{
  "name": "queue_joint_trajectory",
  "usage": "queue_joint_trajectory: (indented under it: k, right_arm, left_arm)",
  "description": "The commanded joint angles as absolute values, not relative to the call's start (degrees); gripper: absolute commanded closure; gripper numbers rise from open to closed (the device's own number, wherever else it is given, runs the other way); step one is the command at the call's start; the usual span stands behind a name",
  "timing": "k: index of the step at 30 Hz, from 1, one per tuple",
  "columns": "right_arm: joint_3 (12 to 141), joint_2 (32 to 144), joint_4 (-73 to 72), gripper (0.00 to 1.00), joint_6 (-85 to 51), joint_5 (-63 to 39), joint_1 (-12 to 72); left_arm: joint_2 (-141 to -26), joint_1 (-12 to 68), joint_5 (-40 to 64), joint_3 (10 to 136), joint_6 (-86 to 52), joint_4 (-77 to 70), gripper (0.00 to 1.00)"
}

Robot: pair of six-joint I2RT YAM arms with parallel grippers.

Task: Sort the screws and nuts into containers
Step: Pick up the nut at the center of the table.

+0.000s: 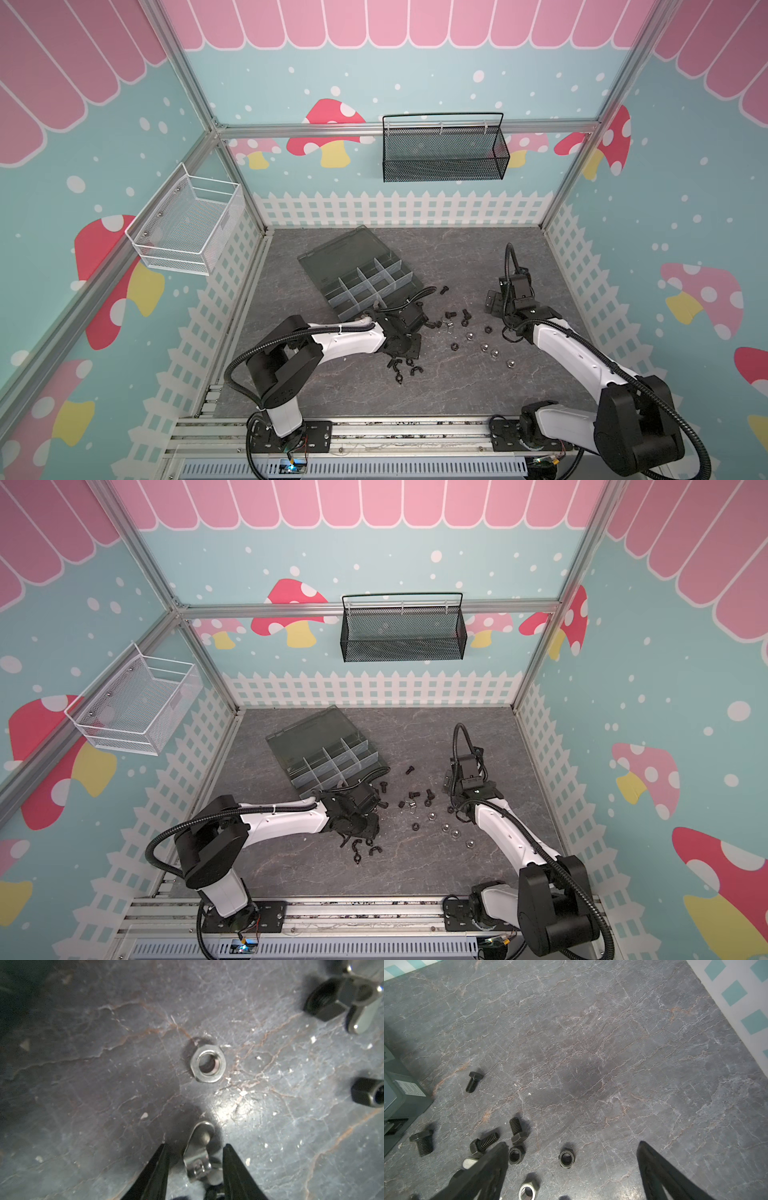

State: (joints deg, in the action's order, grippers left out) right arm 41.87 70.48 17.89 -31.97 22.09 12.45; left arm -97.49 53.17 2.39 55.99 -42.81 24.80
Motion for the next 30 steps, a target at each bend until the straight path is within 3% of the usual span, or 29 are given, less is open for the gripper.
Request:
queue_joint_trajectory:
  k: [1,10,16,30]
  right_arm:
    - [41.5,71.1,17.3,0.03,-32.4,22.7,12.7]
    - [41.2,70.5,17.4,0.03,-32.2,23.1,12.7]
    - [40.7,70.4,17.0,0.03,-32.4,22.9,12.7]
    - [40.7,69.3,17.1,0.03,-32.3,23.6,12.8]
  left_arm:
    - [-99.6,53.1,1.6,58.5,-41.2,24.7,0.31]
    - [-101.4,52.5,0.1,60.5,-39.8,26.8,0.41]
    - [-102.3,52.5,-3.1,61.4,-38.7,29.2,0.52]
    - [-106.1,52.5,-7.2,65.2,-35.4,34.5,0.65]
